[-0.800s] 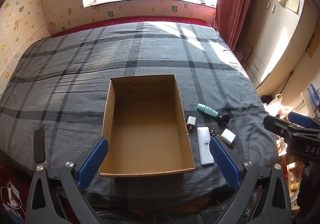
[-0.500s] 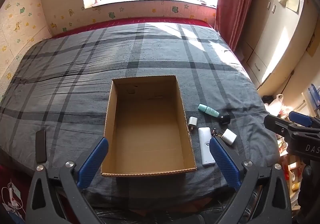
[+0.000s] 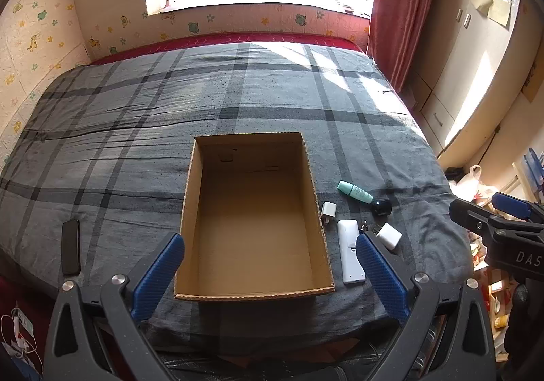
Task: Organize rigid objects
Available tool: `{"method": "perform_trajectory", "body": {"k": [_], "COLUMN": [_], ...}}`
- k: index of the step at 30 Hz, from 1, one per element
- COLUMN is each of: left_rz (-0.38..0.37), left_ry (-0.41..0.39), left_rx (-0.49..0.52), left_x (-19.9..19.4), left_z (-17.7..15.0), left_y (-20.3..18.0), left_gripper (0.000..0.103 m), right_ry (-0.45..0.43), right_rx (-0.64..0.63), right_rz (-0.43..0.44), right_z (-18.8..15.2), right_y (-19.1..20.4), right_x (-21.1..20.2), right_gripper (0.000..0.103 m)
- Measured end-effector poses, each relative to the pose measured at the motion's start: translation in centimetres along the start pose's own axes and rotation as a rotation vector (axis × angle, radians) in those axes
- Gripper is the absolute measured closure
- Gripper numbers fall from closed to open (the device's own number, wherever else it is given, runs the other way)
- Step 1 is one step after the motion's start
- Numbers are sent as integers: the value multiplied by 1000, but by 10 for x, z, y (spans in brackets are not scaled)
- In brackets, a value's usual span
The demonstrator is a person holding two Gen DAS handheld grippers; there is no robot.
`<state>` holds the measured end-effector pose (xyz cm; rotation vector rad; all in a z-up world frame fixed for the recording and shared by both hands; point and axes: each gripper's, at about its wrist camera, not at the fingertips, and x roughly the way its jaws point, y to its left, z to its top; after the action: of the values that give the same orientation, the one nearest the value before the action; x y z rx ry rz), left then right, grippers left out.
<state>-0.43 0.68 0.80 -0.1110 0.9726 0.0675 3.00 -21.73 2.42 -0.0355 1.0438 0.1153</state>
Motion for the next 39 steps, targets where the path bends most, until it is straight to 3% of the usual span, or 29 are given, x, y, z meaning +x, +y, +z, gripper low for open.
{"method": "perform_trajectory", "body": {"k": [39], "left_rz": [-3], "left_ry": [-1], "left_rx": [-2], "left_x": [-3], "left_z": [3], "left_y": [2], "left_gripper": [0], "right_ry": [15], "right_rx": [-25], "right_rz": [25], "right_z": [1], "right_y": [10], "right_x": [3], "right_gripper": [0]}}
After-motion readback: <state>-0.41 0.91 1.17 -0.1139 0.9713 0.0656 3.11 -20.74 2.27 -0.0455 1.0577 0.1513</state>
